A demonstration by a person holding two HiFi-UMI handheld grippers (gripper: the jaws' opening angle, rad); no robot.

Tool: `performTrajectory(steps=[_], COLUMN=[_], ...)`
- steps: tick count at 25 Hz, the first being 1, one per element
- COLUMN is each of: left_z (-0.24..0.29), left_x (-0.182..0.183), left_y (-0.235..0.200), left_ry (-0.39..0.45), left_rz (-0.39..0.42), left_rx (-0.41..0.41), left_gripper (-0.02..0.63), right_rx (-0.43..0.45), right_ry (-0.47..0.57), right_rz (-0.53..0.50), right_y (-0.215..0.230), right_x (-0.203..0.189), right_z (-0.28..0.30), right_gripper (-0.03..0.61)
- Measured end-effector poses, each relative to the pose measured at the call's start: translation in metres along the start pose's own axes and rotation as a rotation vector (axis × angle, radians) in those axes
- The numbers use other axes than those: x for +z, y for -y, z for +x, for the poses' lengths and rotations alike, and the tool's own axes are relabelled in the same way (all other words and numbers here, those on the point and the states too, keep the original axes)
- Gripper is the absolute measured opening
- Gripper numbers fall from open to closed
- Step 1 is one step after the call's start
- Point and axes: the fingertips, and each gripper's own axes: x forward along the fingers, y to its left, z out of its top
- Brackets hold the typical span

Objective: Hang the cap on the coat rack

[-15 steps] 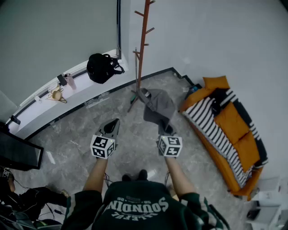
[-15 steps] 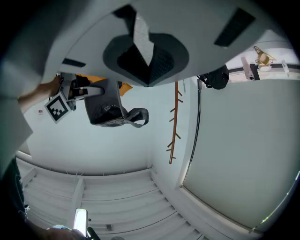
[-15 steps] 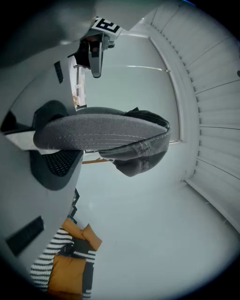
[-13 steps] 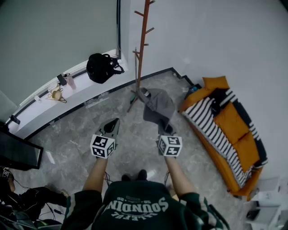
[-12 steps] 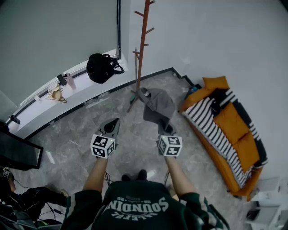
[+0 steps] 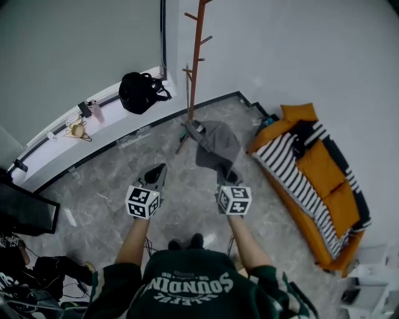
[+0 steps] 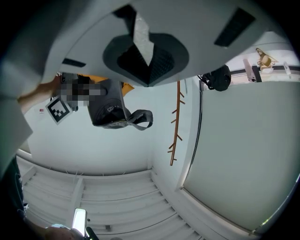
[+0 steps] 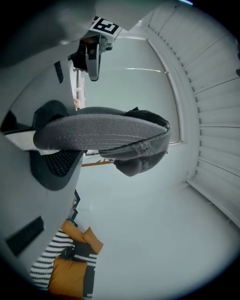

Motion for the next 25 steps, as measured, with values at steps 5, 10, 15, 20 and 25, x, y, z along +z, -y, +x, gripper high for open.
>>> performTrajectory(steps=[5,10,15,20,25], left_z=[0.004,0.008,0.018,0.028,0.044], left_x=[-0.002,-0.002,0.006,-0.002,0.013], left_y=[0.001,-0.001,-0.005,0.006,0.009], left_ry=[-0.005,-0.001,0.004,0.02,0.019], left_rz=[-0.004,-0.001,0.004,0.013,0.003], left_rx=[-0.006,-0.004,0.0,0.013,0.029], left_gripper=[0.0,0.0,0.0,0.0,0.0], right_rx=[-0.003,-0.001,0.006,0.021,0.027], right_ry=[0.0,0.006,0.007,0.026,0.011], right_rz=[0.006,0.007,0.007,-0.006,-0.011], right_y=[0.001,0.003,0.006,0.016,0.03], right_x=[-0.001,-0.001,0.005,-0.005,0.008], right_z=[0.001,0.005,0.012,0.012,0.016], right_gripper=[0.026,0.026,0.026,0.026,0.026])
